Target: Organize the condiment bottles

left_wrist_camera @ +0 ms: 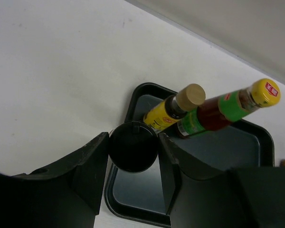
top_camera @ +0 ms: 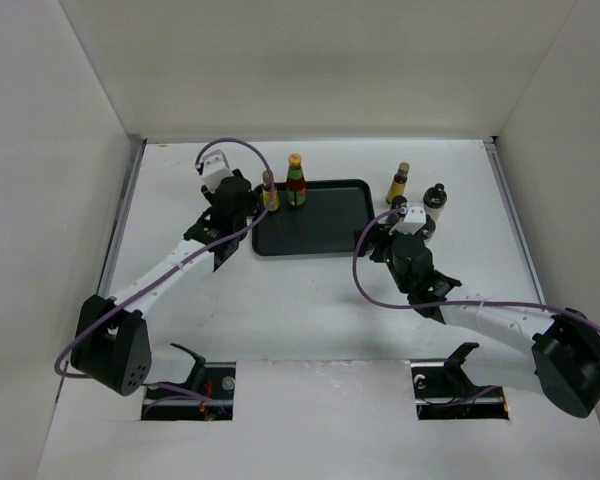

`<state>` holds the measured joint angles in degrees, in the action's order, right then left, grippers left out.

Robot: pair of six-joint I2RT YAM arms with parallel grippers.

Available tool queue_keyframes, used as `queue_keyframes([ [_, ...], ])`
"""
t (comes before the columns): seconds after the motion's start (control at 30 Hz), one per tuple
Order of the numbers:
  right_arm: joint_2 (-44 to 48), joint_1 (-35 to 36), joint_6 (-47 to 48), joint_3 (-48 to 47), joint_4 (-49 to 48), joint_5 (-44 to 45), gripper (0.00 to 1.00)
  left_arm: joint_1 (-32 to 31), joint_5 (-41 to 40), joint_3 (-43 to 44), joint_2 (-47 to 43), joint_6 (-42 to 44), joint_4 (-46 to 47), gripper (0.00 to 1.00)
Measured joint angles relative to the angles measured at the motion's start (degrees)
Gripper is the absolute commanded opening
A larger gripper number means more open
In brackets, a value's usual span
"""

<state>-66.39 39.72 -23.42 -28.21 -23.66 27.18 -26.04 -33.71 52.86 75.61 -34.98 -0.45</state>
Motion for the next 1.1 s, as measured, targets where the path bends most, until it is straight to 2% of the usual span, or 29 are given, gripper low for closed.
queue_keyframes([
  [0.3, 0.00, -0.02, 0.00, 0.00, 0.00, 0.00, 0.88, -7.23, -0.72, 0.48, 7.34, 0.00, 2.47, 0.19],
  [0.53, 0.00, -0.02, 0.00, 0.00, 0.00, 0.00, 0.88, -9.94, -0.61, -1.03, 12.55, 0.02, 7.13, 0.20],
  [0.6, 0.00, -0.02, 0.00, 0.00, 0.00, 0.00, 0.88, -10.14, -0.74, -1.62, 12.68, 0.04, 7.96, 0.23],
  [0.67, 0.00, -0.02, 0.00, 0.00, 0.00, 0.00, 0.88, -10.47, -1.18, -2.21, 12.70, 0.04, 8.98, 0.30],
  [1.03, 0.02, -0.02, 0.00, 0.00, 0.00, 0.00, 0.88, -11.63, -3.56, -4.42, 12.70, 0.76, 11.80, 0.43],
  [1.1, 0.11, -0.02, 0.00, 0.00, 0.00, 0.00, 0.88, -11.63, -3.69, -4.44, 12.68, 1.05, 11.85, 0.50],
])
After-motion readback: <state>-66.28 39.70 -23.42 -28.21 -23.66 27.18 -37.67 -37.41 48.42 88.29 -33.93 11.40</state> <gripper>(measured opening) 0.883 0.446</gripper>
